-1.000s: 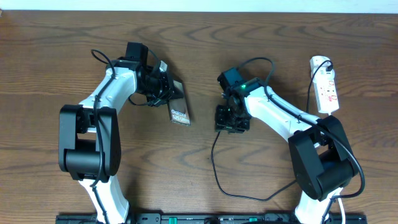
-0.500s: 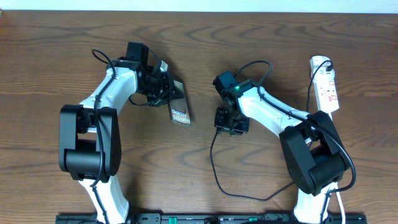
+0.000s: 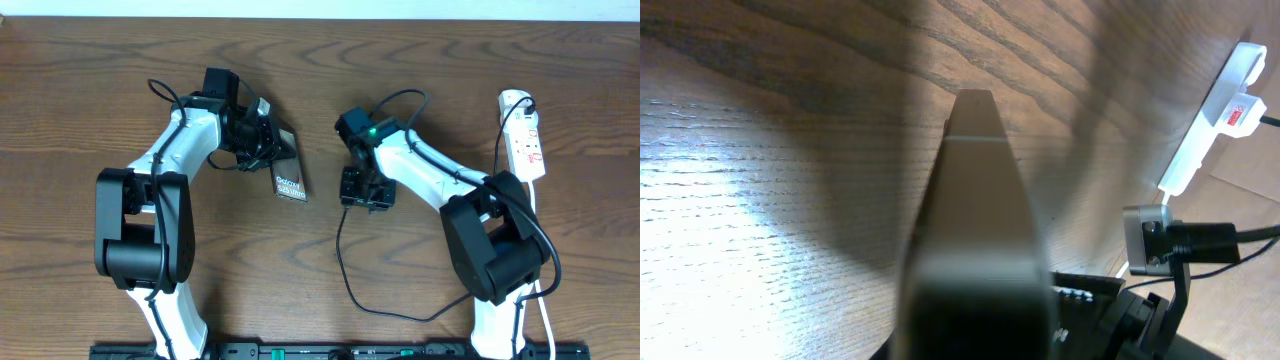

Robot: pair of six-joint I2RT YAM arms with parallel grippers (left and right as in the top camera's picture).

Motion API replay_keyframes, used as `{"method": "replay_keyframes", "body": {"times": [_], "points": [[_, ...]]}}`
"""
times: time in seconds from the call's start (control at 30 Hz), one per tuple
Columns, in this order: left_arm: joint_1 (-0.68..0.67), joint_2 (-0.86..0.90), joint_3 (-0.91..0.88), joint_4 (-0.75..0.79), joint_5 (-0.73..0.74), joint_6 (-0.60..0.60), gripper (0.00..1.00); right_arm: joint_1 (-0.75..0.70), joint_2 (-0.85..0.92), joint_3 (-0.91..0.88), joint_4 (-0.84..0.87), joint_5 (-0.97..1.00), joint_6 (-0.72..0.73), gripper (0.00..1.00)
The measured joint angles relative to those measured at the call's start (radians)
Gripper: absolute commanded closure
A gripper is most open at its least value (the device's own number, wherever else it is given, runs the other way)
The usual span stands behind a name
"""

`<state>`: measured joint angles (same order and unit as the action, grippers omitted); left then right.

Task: Plug charger to phone and switch on socket

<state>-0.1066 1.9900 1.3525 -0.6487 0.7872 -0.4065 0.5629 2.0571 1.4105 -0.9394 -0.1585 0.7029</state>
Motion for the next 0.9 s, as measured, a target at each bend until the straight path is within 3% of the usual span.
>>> {"method": "replay_keyframes", "body": {"times": [0.37,0.5,0.77,0.9], "points": [[0.0,0.0,0.0,-0.001,0.0,0.015,0.93,0.082,0.0,0.0,0.032,0.051,0.03,0.55],[0.0,0.0,0.0,-0.001,0.0,0.015,0.93,0.082,0.0,0.0,0.024,0.066,0.041,0.62],[0.0,0.0,0.0,0.001,0.049,0.016,0.93,0.072,0.0,-0.002,-0.179,0.265,0.046,0.62],[0.0,0.0,0.0,0.027,0.113,0.016,0.93,0.013,0.0,-0.005,-0.192,0.341,0.048,0.61]]}}
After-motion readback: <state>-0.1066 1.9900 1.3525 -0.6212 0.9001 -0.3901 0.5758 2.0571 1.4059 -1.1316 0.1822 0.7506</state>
